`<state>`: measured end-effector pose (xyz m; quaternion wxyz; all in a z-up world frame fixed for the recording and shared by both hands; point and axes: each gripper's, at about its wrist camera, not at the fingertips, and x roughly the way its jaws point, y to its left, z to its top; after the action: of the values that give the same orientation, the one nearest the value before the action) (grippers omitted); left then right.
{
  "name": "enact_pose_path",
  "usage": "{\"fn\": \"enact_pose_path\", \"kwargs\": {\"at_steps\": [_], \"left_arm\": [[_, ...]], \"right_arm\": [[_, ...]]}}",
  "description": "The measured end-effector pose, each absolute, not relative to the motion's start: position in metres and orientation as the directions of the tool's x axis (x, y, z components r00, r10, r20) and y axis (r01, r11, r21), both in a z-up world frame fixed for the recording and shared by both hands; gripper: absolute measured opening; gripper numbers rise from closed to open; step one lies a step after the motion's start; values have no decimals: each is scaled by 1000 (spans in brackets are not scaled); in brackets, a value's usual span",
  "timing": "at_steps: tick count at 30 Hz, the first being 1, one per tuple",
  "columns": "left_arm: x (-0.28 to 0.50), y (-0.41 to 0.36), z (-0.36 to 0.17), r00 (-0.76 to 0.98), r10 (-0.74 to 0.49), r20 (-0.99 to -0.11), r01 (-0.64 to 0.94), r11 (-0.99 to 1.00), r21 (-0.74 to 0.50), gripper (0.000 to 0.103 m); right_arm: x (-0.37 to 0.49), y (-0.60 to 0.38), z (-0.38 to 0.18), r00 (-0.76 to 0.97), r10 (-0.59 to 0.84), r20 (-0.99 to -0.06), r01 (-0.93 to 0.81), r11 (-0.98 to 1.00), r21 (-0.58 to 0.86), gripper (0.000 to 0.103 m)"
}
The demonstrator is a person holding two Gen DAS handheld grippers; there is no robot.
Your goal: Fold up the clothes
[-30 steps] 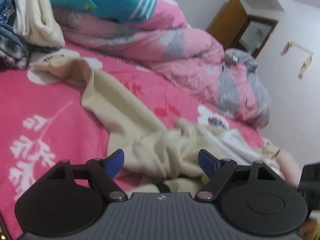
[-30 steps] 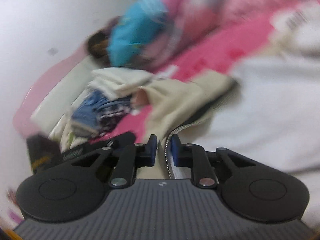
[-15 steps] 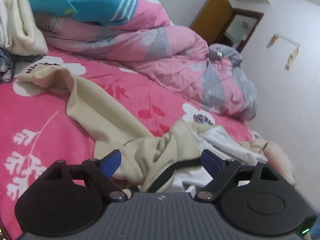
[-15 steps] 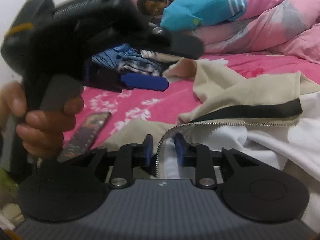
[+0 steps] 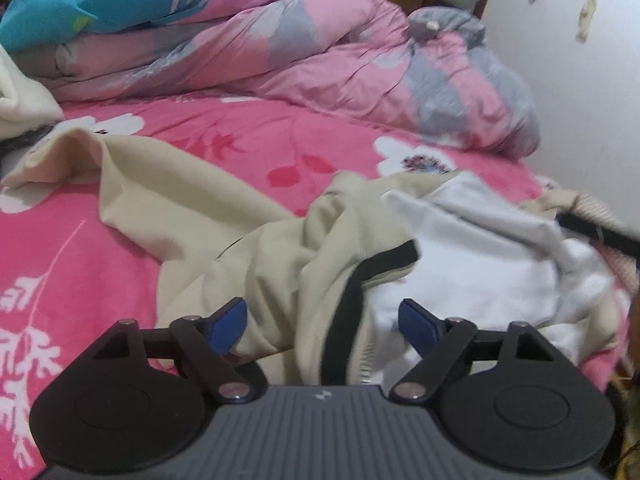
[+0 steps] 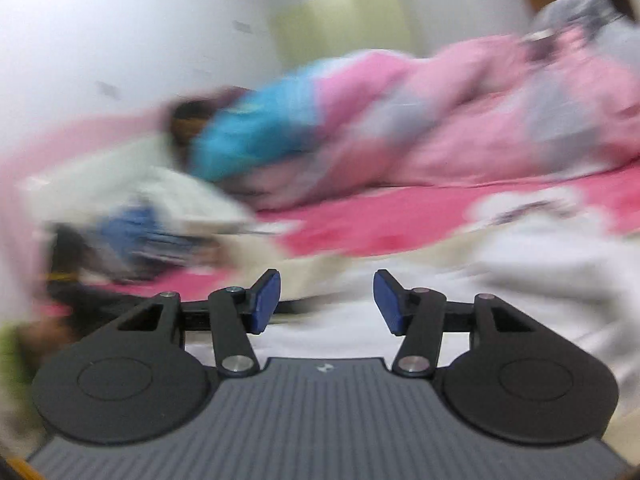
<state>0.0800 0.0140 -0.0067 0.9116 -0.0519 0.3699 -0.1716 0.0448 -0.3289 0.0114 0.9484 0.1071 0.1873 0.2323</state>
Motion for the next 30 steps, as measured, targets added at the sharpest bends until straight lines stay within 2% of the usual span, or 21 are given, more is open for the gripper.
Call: {"fn": "enact_pose_path", "kwargs": {"at_steps": [4,5,9,13,14,16,18,19,21,22,23,25,30], "left_arm": [[85,17,-13,662,-338,-668,257,941,-222,80],[85,17,-14,664,-333,-670,256,943,-215,80],[89,16,-17,670,-307,-676,266,949,-168,80],[93,13,-19,680,-288,-674,267,954,-137,80],[95,11,-20,683,-280,-674,267,955,-125,79],[98,9,-20,691,-264,-673,267,958,-102,74],[101,6,-21,698,-248,-672,267,961,-78,60],[102,4,-21,701,-240,-671,266,962,-66,56],[104,2,-21,708,-229,-668,266,963,-48,42],[105,1,-20,714,-221,-664,262,964,-39,38],[106,0,-19,720,-213,-661,261,965,-27,33],[110,-1,-15,729,-207,-653,264,964,-10,27],[128,-6,-1,774,-174,-609,270,960,68,17]], "right_arm": [[115,-346,15,825,345,-447,-324,938,127,54],[134,-345,13,823,327,-464,-326,942,86,58],[197,-350,0,795,235,-559,-310,950,-41,60],[235,-338,-23,684,263,-681,-386,922,-32,90],[245,-336,-29,654,266,-709,-396,918,-21,91],[262,-332,-44,620,231,-750,-393,919,-41,92],[268,-325,-55,616,182,-766,-385,919,-91,94],[267,-324,-57,625,182,-760,-378,921,-91,93],[264,-324,-55,635,178,-752,-365,927,-89,79],[261,-325,-52,645,173,-744,-359,928,-95,53],[259,-326,-49,656,169,-736,-353,930,-102,33],[253,-328,-43,690,140,-710,-330,934,-137,17],[244,-339,-23,782,107,-614,-247,958,-147,13]]}}
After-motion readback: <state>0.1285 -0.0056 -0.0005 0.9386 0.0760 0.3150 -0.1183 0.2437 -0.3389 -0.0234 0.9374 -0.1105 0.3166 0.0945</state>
